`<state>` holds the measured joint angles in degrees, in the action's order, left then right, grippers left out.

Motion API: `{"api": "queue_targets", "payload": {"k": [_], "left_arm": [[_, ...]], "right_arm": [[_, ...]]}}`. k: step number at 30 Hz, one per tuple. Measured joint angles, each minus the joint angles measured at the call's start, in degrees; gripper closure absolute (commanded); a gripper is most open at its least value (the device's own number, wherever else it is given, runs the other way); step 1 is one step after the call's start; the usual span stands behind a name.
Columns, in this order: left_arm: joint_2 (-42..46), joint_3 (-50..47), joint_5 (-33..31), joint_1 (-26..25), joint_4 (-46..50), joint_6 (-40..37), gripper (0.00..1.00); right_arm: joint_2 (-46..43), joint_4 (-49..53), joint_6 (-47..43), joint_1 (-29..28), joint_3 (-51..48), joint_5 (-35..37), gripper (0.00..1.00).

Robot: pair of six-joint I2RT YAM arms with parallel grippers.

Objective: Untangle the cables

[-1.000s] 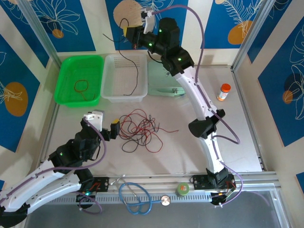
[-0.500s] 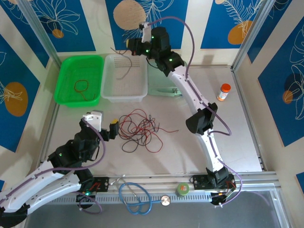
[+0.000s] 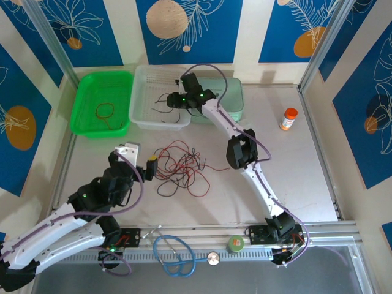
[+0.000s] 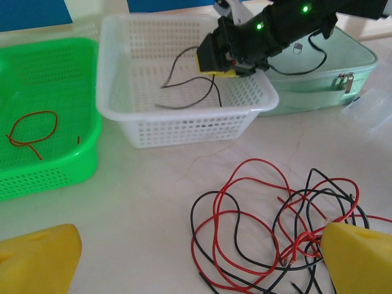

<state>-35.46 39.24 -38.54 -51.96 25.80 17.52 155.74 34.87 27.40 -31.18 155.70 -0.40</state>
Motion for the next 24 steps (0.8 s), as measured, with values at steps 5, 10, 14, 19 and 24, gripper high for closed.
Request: {"api": "queue_targets", "payload": {"k": [5, 10, 14, 19, 24], "left_arm": [[-0.57, 0.55, 0.92, 0.00, 0.15, 0.00, 0.02], [-0.79, 1.68, 1.07, 0.00, 0.44, 0.02, 0.02], [-1.22, 2.47, 1.01, 0.00, 1.25, 0.04, 0.04], [-4.22, 5.35, 0.98, 0.00, 3.93, 0.76, 0.08], [-11.87, 11.08, 1.97, 0.15, 7.80, 3.26, 0.13]], "right_arm": [[-2.84, 1.01, -0.92, 0.07, -0.24, 0.00, 0.39], [-6.05, 1.75, -2.16, -0.79, -0.26, 0.02, 0.38], [-8.87, 2.82, -2.97, -1.66, -0.26, 0.04, 0.38], [-12.94, 4.68, -3.67, -2.16, -1.60, 0.13, 0.40], [-22.34, 5.86, -5.11, -2.19, -10.62, 1.90, 0.44]]}}
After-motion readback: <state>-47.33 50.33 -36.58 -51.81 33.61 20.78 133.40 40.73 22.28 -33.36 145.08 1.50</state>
